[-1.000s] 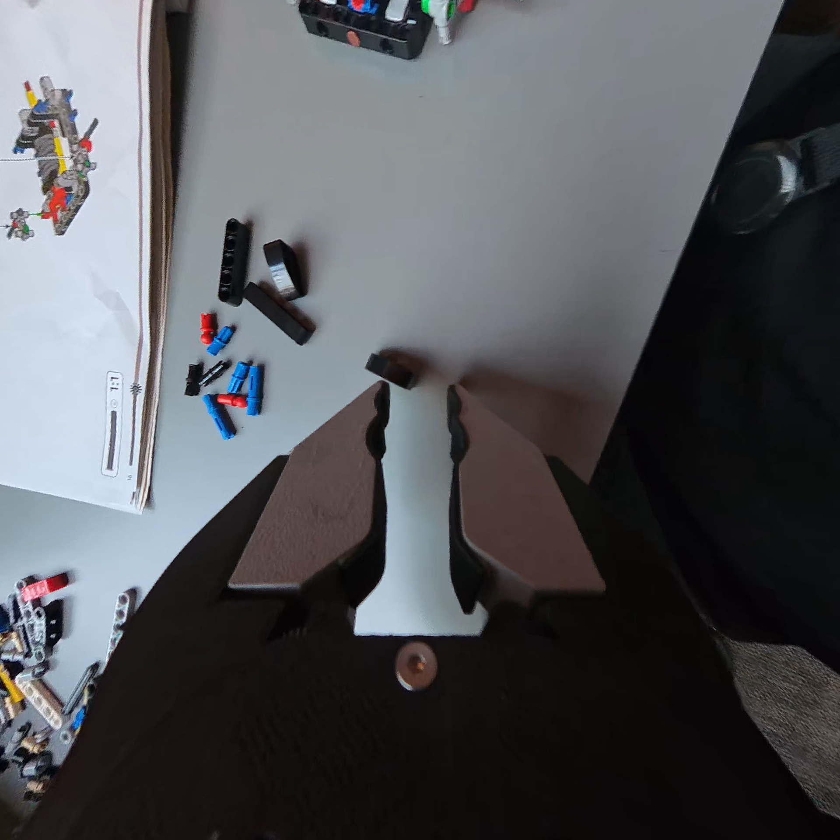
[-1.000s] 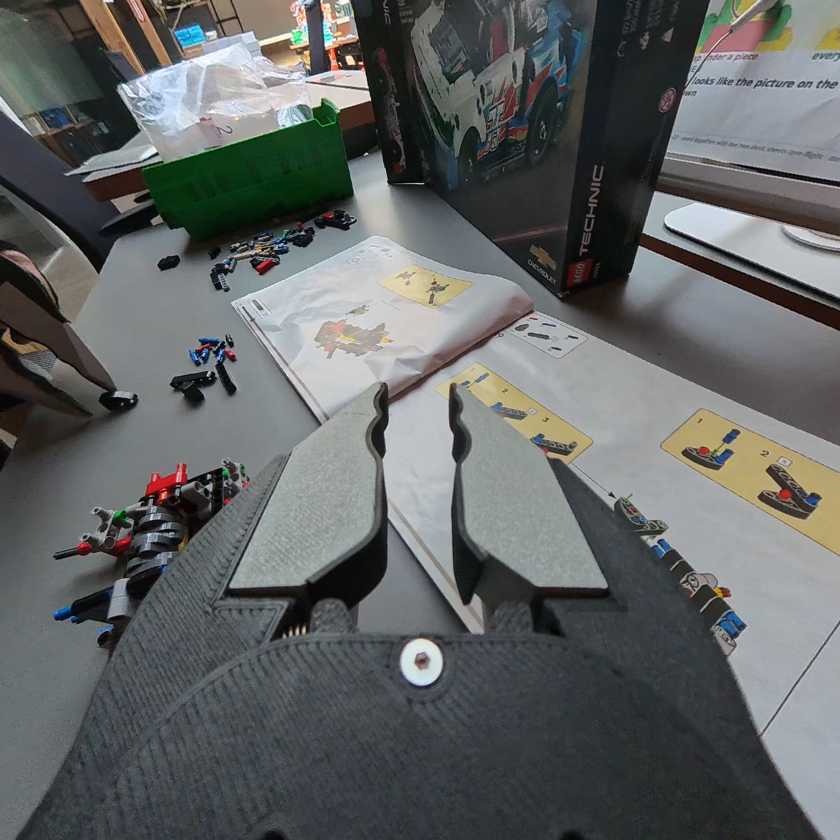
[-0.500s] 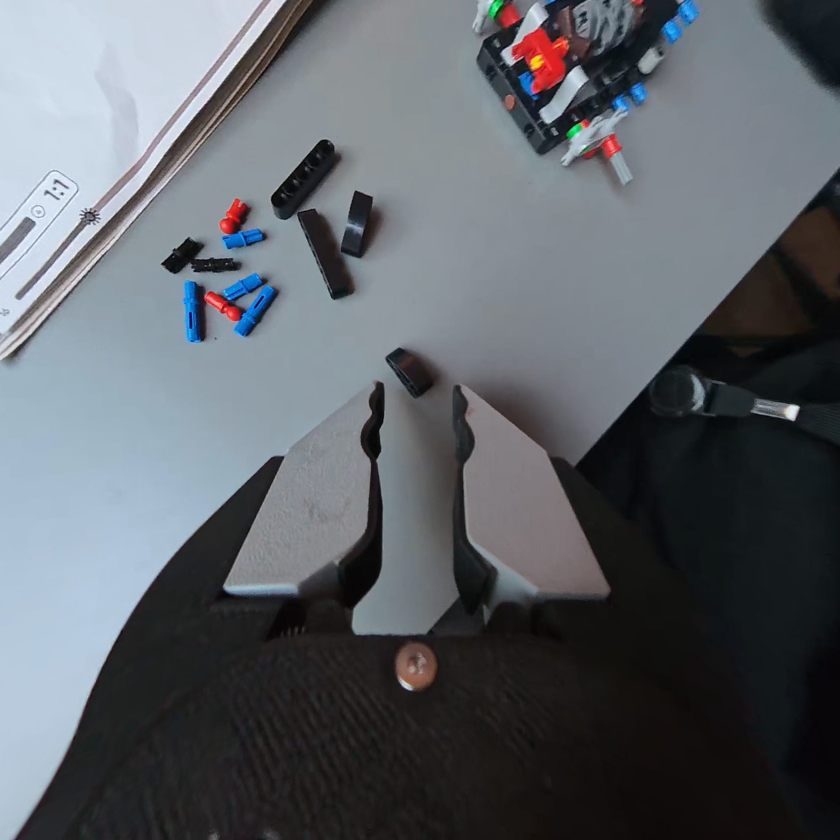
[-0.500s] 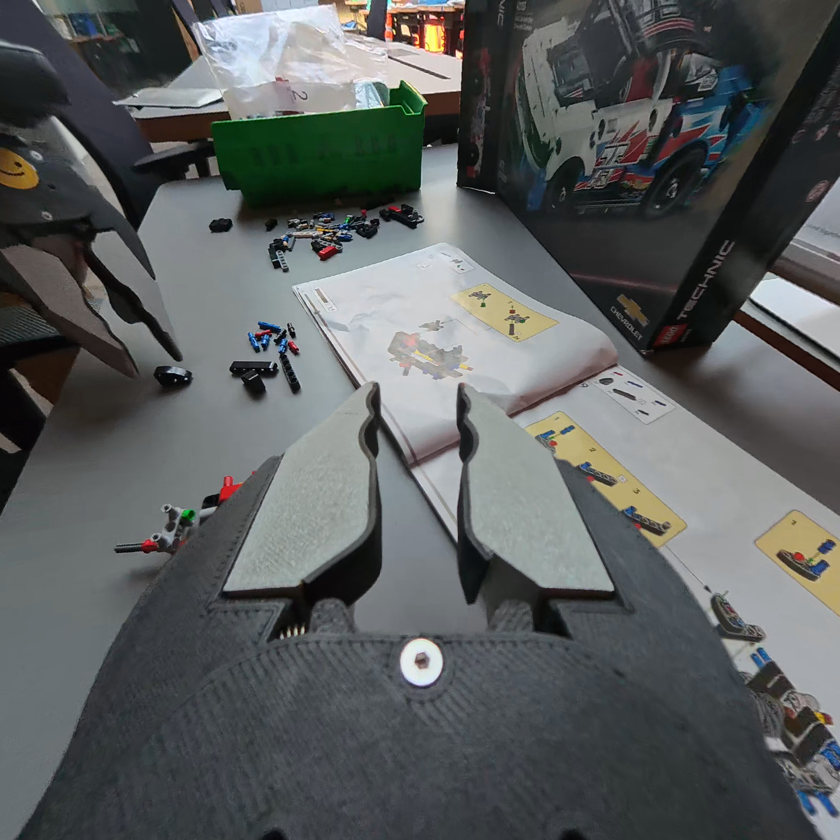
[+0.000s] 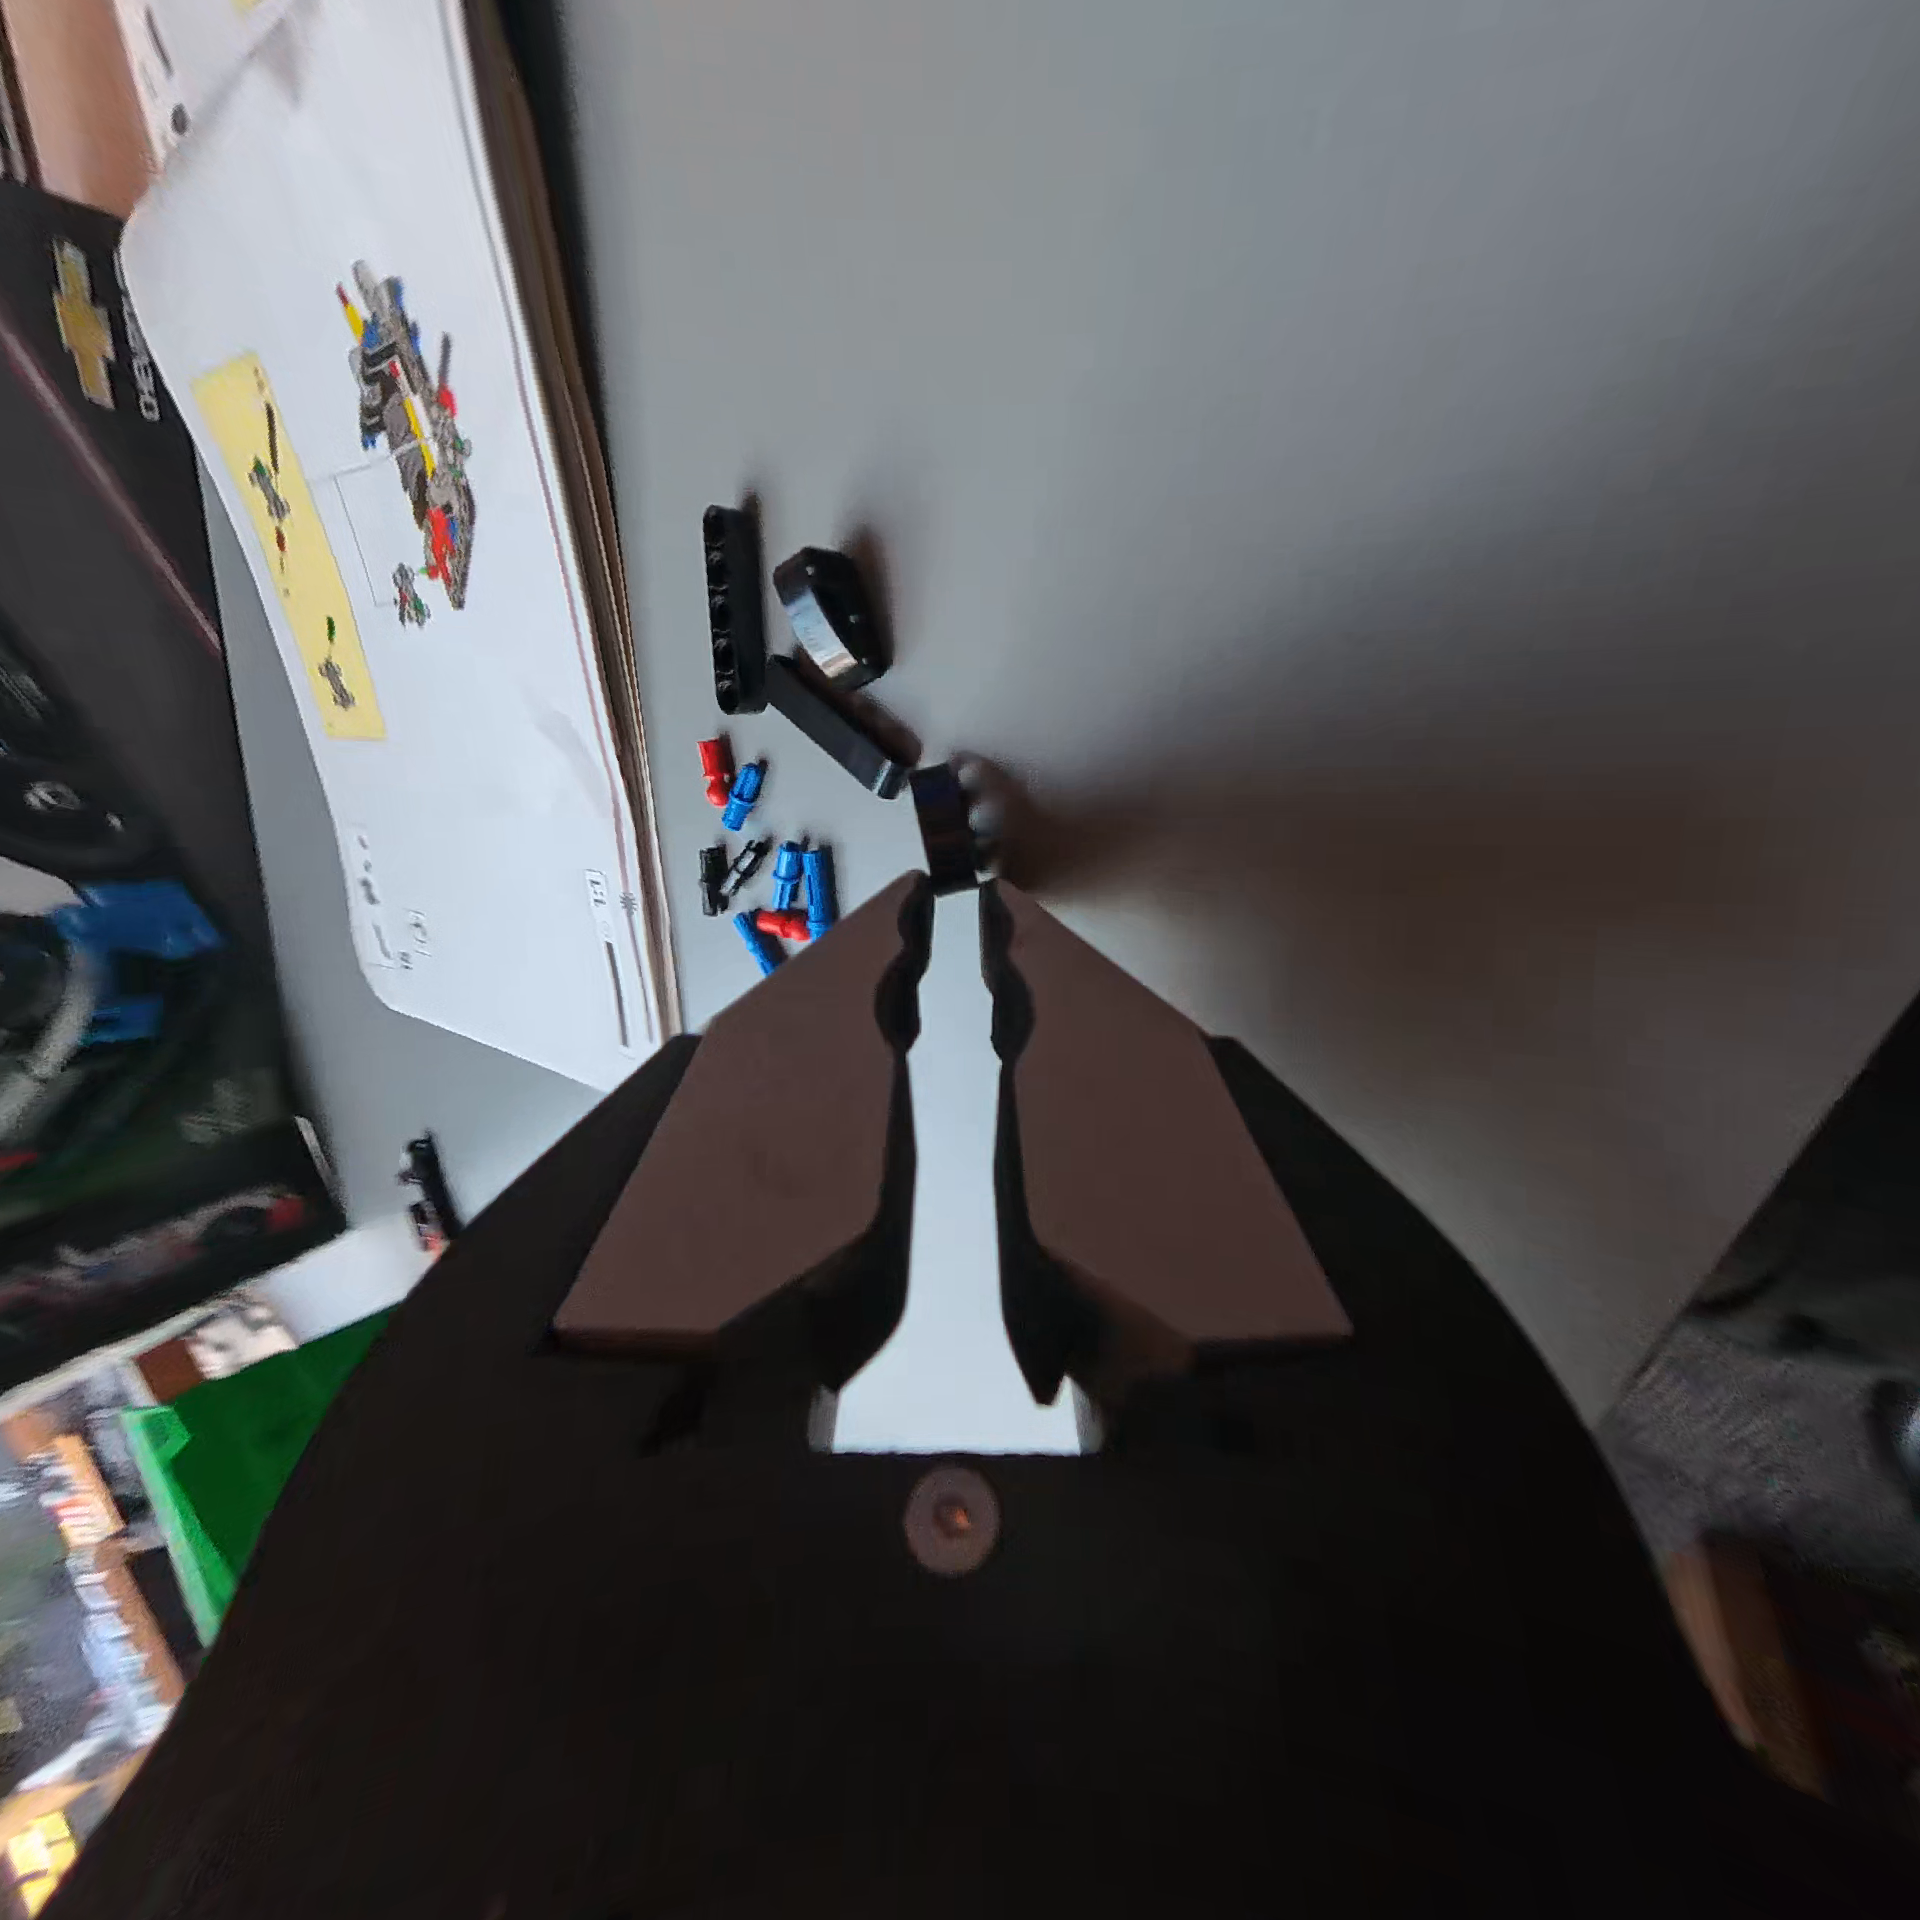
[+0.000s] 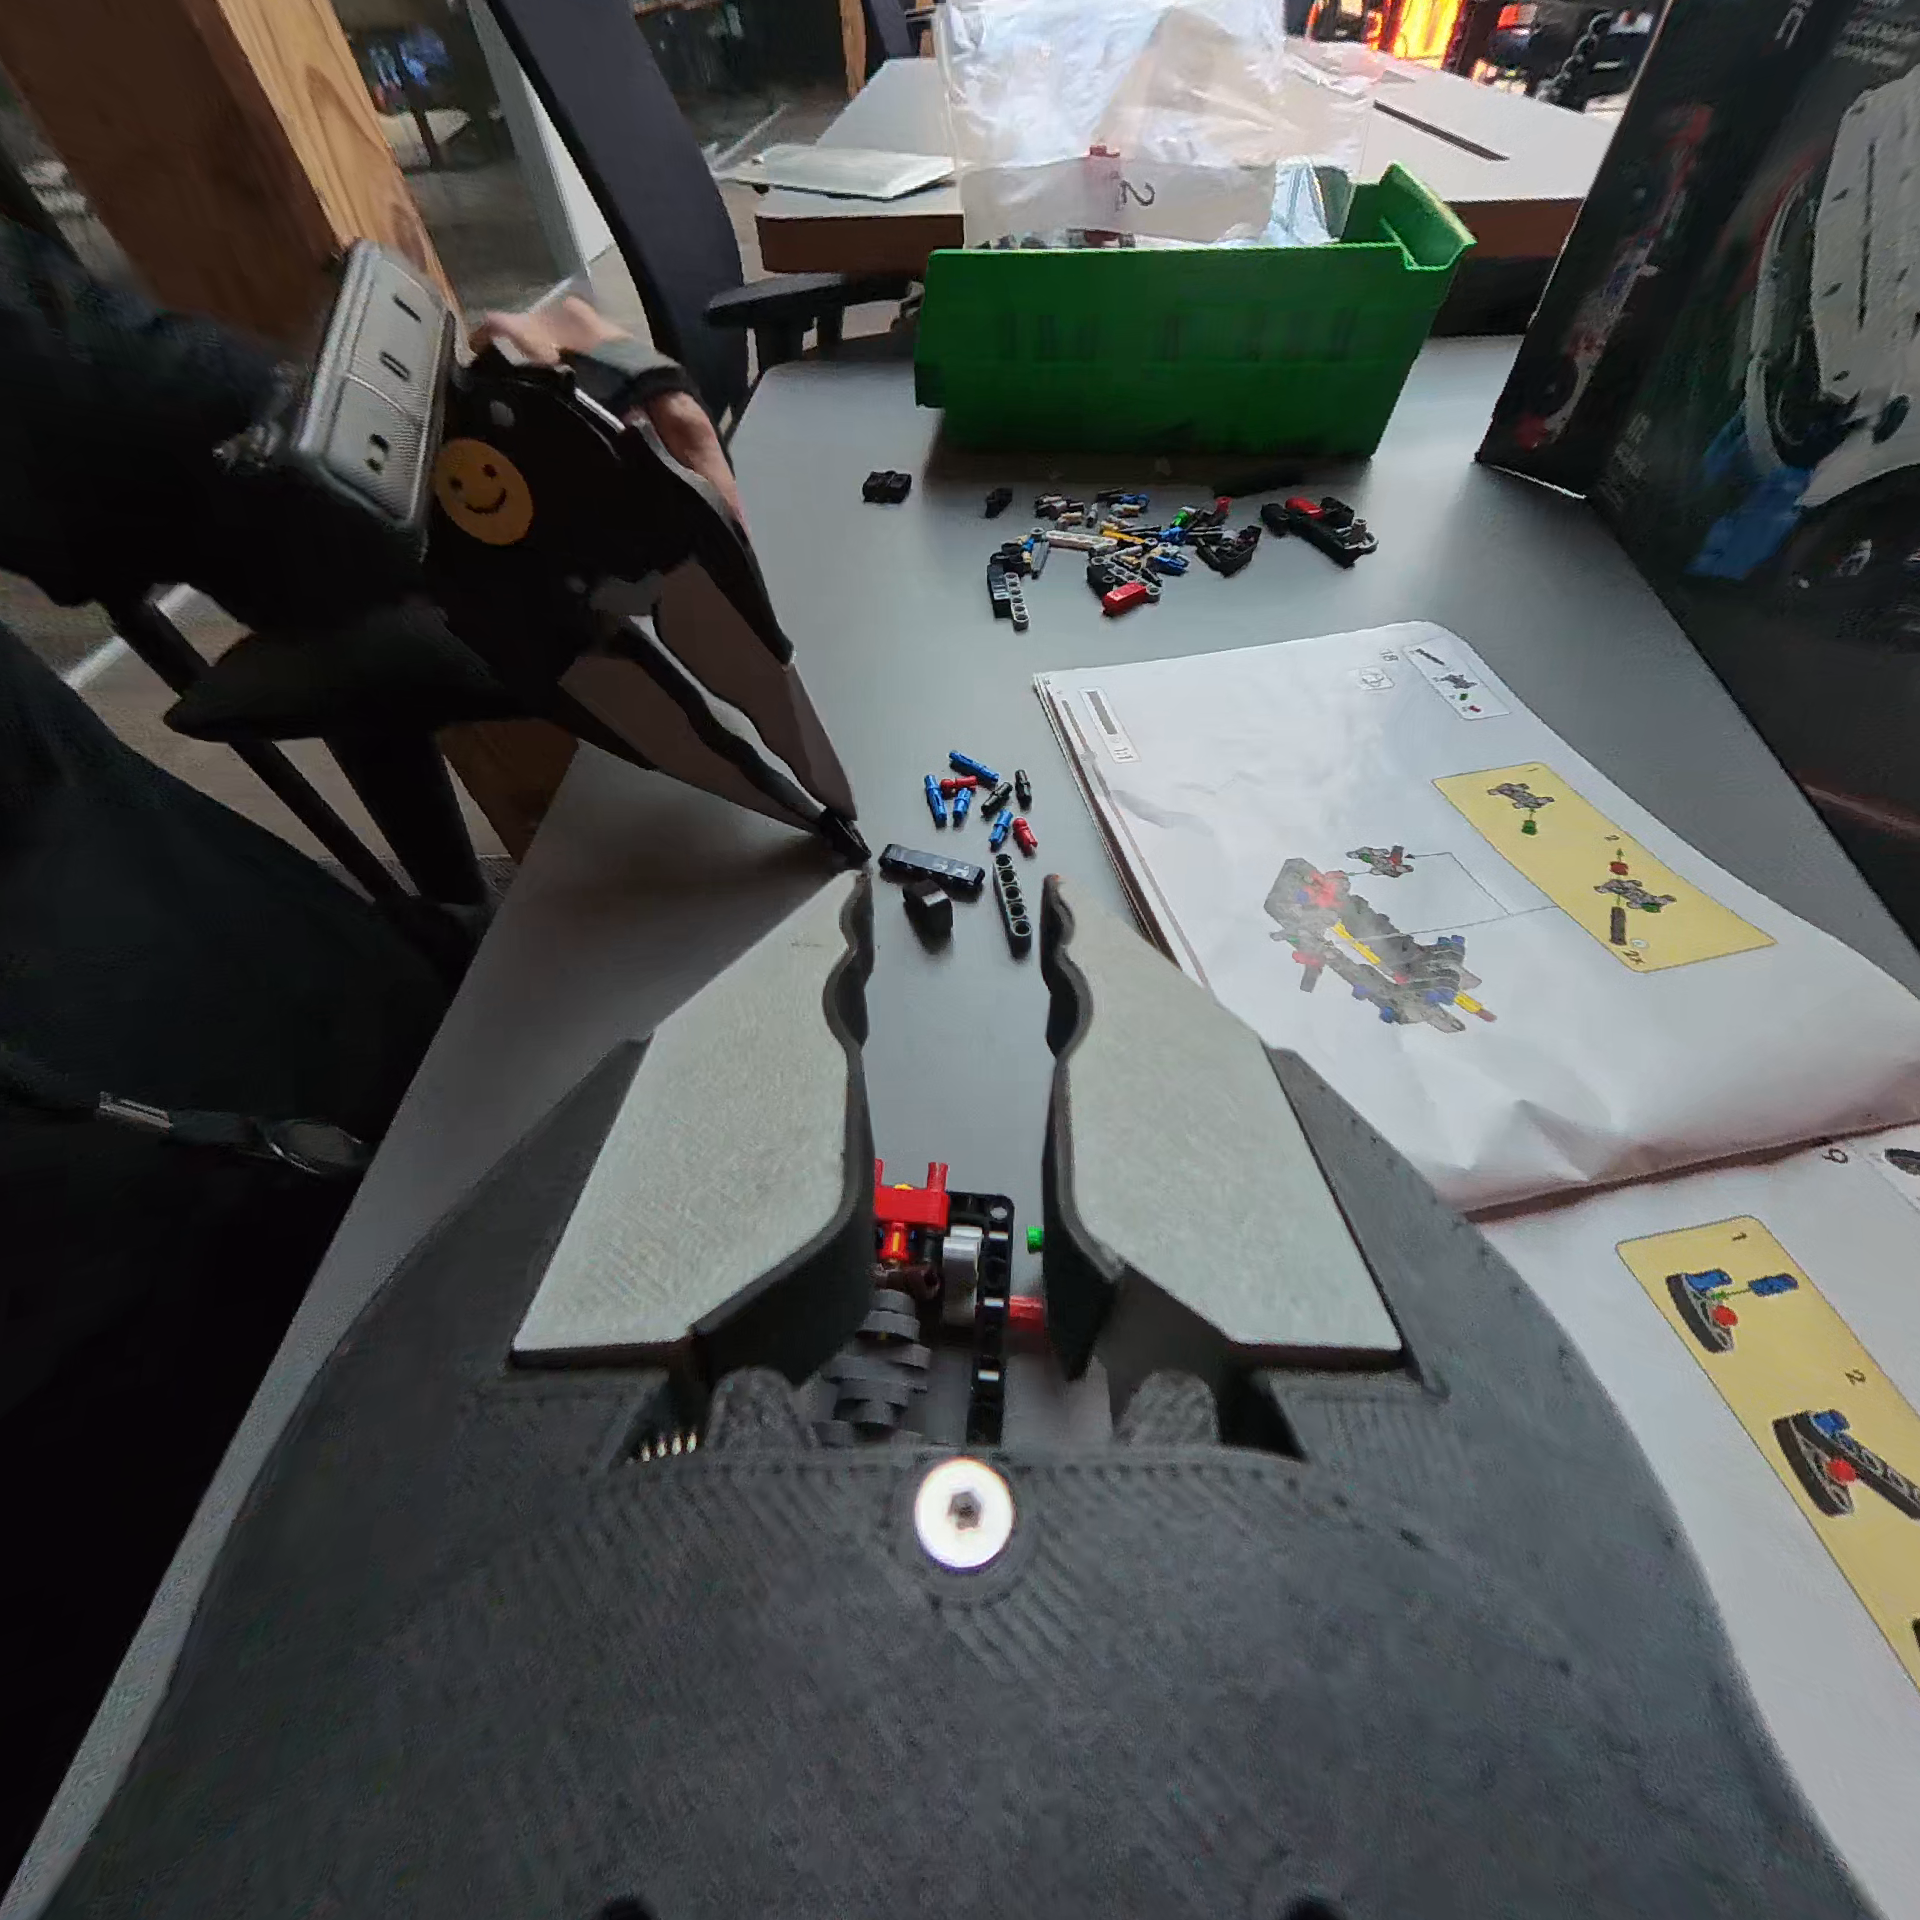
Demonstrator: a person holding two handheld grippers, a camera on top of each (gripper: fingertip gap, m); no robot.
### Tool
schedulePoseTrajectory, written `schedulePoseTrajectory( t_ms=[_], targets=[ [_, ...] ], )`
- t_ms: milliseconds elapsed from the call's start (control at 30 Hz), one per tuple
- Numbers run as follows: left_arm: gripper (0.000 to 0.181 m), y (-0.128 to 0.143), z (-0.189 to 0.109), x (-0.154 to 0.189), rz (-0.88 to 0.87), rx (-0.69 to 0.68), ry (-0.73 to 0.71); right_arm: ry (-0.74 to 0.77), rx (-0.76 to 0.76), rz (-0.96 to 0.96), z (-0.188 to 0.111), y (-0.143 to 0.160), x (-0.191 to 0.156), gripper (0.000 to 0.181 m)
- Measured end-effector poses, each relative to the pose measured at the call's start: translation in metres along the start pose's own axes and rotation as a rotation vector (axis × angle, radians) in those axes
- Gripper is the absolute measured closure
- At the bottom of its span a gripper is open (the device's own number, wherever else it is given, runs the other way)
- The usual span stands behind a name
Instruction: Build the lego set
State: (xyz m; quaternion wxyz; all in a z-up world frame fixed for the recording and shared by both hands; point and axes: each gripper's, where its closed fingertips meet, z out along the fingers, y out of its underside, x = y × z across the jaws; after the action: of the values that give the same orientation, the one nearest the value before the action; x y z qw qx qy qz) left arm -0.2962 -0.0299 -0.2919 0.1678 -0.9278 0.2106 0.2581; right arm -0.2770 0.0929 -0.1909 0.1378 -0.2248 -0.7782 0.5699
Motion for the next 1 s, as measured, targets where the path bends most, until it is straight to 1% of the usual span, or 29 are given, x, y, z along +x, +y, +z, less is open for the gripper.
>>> schedulePoseTrajectory(
  t_ms=[67, 133, 300, 533, 633, 667, 867, 1000],
  targets=[
    [0.175, 0.003, 0.001, -0.002, 0.117, -0.037, -0.021, 0.035, -0.017, -0.005, -0.002, 0.005, 0.007, 0.153],
    [0.175, 0.004, 0.001, -0.003, 0.223, -0.063, -0.046, 0.06, 0.005, 0.017, -0.008, 0.004, 0.015, 0.153],
    [0.175, 0.005, 0.001, -0.004, 0.33, -0.124, -0.086, 0.098, 0.092, 0.107, -0.029, -0.001, 0.038, 0.153],
    [0.175, 0.008, 0.001, -0.005, 0.356, -0.193, -0.094, 0.169, 0.137, 0.142, -0.049, -0.002, 0.057, 0.154],
    [0.173, 0.01, 0.0, -0.006, 0.377, -0.23, -0.086, 0.19, 0.141, 0.138, -0.054, -0.003, 0.061, 0.154],
    [0.169, 0.01, 0.0, -0.007, 0.393, -0.236, -0.09, 0.198, 0.142, 0.137, -0.055, -0.003, 0.062, 0.154],
    [0.16, 0.008, -0.004, -0.007, 0.416, -0.227, -0.086, 0.228, 0.147, 0.134, -0.062, -0.002, 0.068, 0.155],
    [0.152, 0.005, -0.008, -0.002, 0.366, -0.197, -0.033, 0.234, 0.146, 0.134, -0.064, -0.001, 0.07, 0.155]
  ],
)
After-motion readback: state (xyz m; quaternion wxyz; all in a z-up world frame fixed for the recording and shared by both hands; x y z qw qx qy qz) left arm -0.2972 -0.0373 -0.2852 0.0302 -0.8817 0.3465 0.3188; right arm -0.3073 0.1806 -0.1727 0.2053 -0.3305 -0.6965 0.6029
